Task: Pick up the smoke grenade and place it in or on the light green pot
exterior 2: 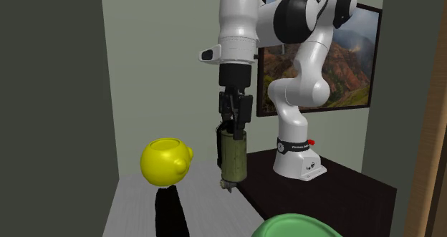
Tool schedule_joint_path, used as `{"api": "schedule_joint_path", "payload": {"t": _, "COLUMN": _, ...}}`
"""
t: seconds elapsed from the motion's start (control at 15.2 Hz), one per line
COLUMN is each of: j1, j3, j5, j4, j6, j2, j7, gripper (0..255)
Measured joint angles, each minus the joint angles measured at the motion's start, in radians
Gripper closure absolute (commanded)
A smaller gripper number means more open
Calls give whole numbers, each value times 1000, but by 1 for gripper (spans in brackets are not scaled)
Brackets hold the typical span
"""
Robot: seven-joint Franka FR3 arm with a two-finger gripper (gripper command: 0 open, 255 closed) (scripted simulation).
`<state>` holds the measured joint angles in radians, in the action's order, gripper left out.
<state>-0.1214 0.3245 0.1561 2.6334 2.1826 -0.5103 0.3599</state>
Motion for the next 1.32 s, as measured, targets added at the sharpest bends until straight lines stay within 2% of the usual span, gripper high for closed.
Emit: {"api": "schedule_joint_path", "payload": {"t": 1.32, "j1": 1, "j3": -31, "j5": -15, "j4": -204, "j6": -280, "j2": -77, "j7": 3, "gripper": 255}}
